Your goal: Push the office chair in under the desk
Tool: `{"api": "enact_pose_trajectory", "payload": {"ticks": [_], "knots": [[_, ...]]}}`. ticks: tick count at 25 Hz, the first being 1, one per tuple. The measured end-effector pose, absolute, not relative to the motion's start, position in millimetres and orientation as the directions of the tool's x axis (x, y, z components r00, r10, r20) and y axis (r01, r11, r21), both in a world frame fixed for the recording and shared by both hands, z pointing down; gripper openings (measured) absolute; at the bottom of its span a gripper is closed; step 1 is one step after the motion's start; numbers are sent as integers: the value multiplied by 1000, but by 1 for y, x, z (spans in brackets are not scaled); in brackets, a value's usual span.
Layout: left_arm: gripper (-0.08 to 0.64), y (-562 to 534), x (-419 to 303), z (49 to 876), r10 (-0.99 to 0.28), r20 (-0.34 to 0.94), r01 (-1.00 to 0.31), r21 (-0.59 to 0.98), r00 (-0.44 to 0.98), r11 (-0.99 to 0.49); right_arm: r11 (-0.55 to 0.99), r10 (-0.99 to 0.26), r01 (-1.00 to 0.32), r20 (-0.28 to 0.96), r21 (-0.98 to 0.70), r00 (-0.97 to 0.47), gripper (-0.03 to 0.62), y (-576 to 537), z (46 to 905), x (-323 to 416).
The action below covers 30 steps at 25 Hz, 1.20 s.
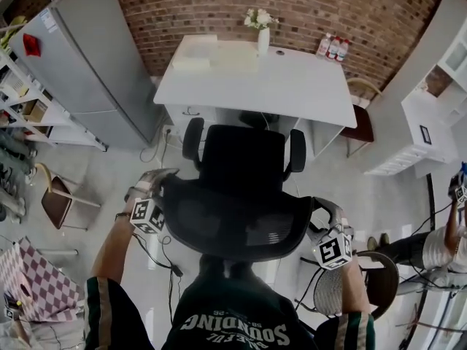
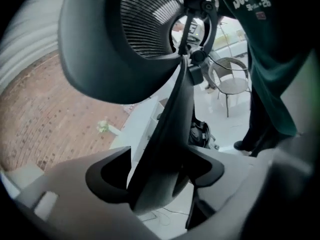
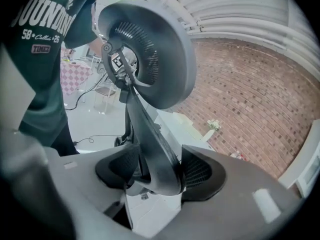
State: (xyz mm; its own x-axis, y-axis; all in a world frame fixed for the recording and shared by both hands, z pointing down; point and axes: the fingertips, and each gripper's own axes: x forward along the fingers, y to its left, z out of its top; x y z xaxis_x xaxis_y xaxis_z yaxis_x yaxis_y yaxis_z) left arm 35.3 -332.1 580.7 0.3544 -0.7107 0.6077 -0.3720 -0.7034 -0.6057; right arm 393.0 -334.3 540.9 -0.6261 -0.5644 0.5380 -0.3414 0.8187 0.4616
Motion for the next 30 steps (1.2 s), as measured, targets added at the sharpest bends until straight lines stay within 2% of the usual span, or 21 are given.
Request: {"api": "enact_pose_trajectory", "payload": {"ticks": [4,7,8,9,10,11,12,14,15,19,24,30], "knots": [[324,-323,16,559,-795,523,-572,-566,308,-594,798,-597,-414,480,437,-643,254,-324,532,408],[299,-304,3,550,-839,470,-682,-521,273,-514,759,-650,-511,433,403,-624,214,-307,529,424],[286,-295,-2,548,-855,448,-724,-494,263,-481,741,-672,-552,420,384,-610,140,-300,531,430],[278,-287,-7,545,-868,427,-765,-460,255,-451,721,-692,-590,411,362,-593,18,-292,533,434],[277,-279,-11,543,-876,413,-801,-422,248,-426,705,-707,-623,409,338,-578,2,-284,537,435],[269,-269,-13,543,-881,405,-827,-388,244,-408,693,-715,-650,412,312,-564,2,-275,541,432],[228,-258,-15,545,-884,399,-845,-361,241,-394,680,-723,-675,417,287,-551,2,-266,545,428],[69,-237,-15,548,-895,380,-873,-324,234,-365,645,-744,-719,425,258,-515,2,-250,548,416],[14,-228,-14,548,-900,369,-887,-300,231,-350,625,-757,-741,424,247,-497,2,-242,548,409],[11,-197,-4,545,-901,349,-927,-176,257,-332,544,-804,-824,379,160,-458,2,-212,534,375],[11,-161,15,519,-917,307,-940,-141,257,-311,490,-840,-869,306,68,-449,2,-175,513,333],[11,-113,15,506,-930,274,-958,-80,244,-275,457,-866,-888,250,51,-432,0,-126,498,308]]}}
